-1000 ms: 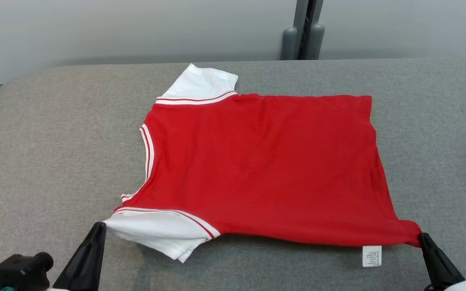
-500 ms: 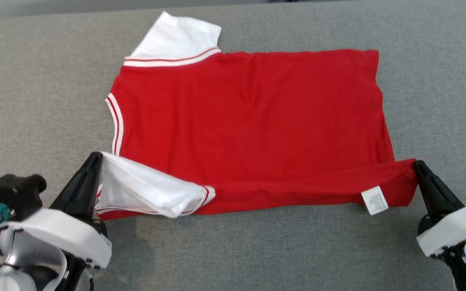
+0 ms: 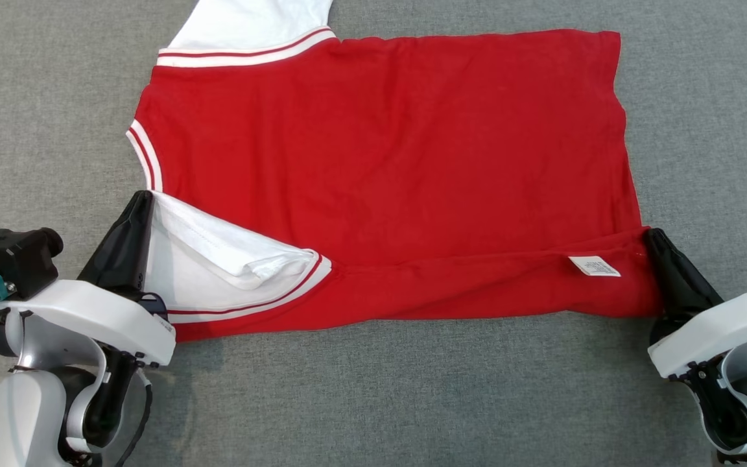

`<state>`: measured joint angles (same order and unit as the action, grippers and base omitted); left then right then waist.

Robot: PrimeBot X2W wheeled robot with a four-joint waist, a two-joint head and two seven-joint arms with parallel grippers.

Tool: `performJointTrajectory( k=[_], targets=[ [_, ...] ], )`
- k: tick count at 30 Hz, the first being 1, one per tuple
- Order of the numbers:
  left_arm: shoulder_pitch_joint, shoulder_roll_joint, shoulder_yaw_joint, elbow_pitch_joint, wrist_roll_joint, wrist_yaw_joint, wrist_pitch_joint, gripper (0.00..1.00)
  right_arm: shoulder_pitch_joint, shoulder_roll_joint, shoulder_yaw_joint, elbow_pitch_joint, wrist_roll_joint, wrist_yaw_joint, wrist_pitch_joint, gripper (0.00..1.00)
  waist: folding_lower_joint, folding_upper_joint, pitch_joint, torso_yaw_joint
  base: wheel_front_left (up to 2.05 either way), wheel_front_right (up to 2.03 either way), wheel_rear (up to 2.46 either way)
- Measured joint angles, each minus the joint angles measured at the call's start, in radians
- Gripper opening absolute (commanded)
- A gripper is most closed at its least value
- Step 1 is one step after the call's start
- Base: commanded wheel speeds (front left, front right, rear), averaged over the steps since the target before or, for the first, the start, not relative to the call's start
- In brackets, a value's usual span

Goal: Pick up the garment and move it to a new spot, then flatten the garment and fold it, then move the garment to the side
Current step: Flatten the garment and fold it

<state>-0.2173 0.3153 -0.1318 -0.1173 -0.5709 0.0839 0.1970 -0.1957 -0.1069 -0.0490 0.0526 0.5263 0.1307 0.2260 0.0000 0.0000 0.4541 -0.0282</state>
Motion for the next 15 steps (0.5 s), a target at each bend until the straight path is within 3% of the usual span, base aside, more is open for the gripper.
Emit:
performJointTrajectory(
  k=[1,2,3,4,5,10,15],
  targets=[
    [-0.002,-0.006,0.0,0.019,-0.002,-0.003,-0.009,0.0,-0.001,0.001,0.004,0.004,0.003,0.0,-0.007,1.0,0.0,0.0,0.0,-0.002,0.0,0.0,0.0],
    [-0.003,-0.011,0.002,0.036,-0.006,-0.004,-0.017,0.16,-0.001,0.003,0.007,0.008,0.003,0.0,-0.021,1.0,0.0,0.0,-0.001,-0.004,0.0,0.0,0.0],
    [-0.003,-0.017,0.004,0.05,-0.013,-0.004,-0.027,0.44,-0.001,0.003,0.007,0.009,0.003,0.0,-0.038,1.0,0.0,0.0,-0.003,-0.005,0.0,0.0,0.0],
    [-0.003,-0.021,0.006,0.063,-0.015,-0.004,-0.04,0.86,0.0,0.003,0.008,0.009,0.007,0.0,-0.052,1.0,0.0,0.0,-0.005,-0.006,0.0,0.0,0.0],
    [-0.003,-0.024,0.007,0.074,-0.016,-0.005,-0.051,1.0,0.002,0.003,0.01,0.008,0.007,0.0,-0.07,1.0,0.0,0.0,-0.009,-0.007,0.0,0.0,0.0],
    [0.009,-0.051,0.035,0.086,-0.003,0.007,-0.166,1.0,0.031,0.004,0.009,-0.031,-0.022,0.0,-0.192,1.0,0.0,0.0,-0.036,-0.008,0.0,0.0,0.0],
    [0.033,-0.067,0.049,0.056,0.058,0.035,-0.298,1.0,0.036,-0.007,0.015,-0.077,-0.122,0.0,-0.357,1.0,0.0,0.0,-0.068,-0.006,0.0,0.0,0.0]
  ],
)
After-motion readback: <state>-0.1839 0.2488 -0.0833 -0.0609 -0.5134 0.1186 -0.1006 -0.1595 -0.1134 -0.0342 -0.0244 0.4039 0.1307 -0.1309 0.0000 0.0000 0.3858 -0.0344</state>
